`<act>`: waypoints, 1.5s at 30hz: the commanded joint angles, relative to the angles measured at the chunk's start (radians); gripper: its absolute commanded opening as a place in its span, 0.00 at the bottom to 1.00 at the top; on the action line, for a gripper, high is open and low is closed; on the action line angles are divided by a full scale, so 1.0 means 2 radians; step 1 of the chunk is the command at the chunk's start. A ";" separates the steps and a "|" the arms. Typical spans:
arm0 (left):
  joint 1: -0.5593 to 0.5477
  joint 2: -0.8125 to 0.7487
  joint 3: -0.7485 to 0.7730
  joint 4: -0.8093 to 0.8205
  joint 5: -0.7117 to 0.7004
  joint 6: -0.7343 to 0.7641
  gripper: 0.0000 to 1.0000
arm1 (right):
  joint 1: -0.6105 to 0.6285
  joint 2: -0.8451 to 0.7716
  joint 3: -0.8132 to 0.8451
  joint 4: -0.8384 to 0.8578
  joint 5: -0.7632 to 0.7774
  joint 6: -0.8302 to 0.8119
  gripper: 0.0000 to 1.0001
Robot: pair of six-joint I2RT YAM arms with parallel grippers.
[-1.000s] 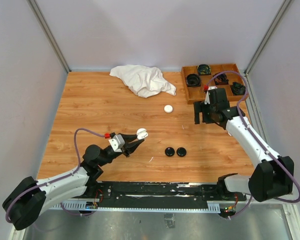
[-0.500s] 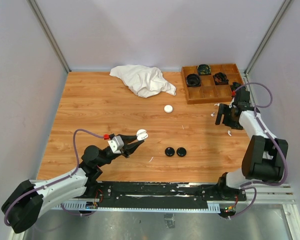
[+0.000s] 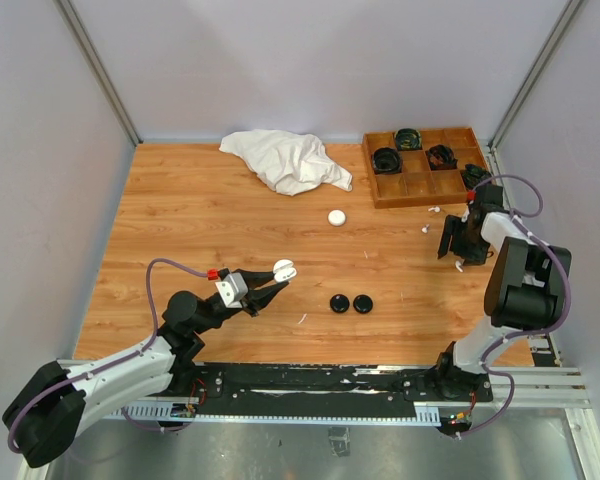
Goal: Insert the wireless bluetooth earbuds into the charging case
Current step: Pick up the earbud from the center of the board.
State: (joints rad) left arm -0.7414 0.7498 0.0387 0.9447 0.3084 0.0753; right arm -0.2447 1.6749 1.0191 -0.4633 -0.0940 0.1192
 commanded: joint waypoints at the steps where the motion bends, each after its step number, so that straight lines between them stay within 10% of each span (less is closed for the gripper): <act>1: 0.003 -0.002 -0.002 0.016 0.004 0.008 0.00 | -0.010 0.015 0.018 -0.017 0.006 -0.022 0.66; 45: 0.002 0.005 -0.002 0.022 0.006 0.005 0.00 | -0.016 0.072 0.077 -0.099 0.036 -0.041 0.40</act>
State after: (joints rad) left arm -0.7414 0.7612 0.0387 0.9466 0.3107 0.0750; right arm -0.2516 1.7958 1.1755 -0.6300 -0.0212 0.0505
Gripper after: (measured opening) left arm 0.288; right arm 0.414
